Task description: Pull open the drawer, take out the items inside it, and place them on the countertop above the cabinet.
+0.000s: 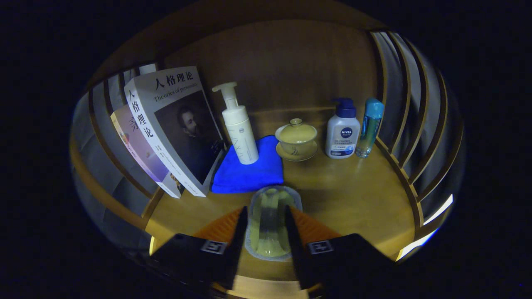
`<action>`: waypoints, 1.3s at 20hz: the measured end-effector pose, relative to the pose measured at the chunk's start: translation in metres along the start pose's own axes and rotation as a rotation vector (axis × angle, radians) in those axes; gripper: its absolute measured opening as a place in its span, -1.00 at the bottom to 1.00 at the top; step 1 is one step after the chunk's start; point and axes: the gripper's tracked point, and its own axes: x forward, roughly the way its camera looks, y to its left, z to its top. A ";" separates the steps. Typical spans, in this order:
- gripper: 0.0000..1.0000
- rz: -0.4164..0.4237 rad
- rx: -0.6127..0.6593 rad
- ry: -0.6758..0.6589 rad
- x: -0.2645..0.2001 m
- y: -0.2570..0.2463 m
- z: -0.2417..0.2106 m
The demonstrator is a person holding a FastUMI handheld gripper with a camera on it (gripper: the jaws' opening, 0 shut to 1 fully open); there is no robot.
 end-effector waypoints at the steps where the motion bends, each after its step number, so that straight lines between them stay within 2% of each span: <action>1: 0.60 -0.014 0.000 -0.020 -0.002 -0.003 0.000; 2: 0.90 -0.013 0.003 -0.041 -0.008 -0.003 0.003; 3: 0.92 -0.014 0.009 -0.059 -0.011 -0.004 0.003; 4: 0.86 -0.020 0.014 -0.076 -0.015 -0.007 0.004; 11: 0.88 -0.045 -0.024 -0.288 -0.075 -0.012 0.011; 19: 0.88 0.026 -0.010 -0.445 -0.141 0.018 0.012; 26: 0.88 -0.015 -0.065 -0.593 -0.189 0.034 -0.014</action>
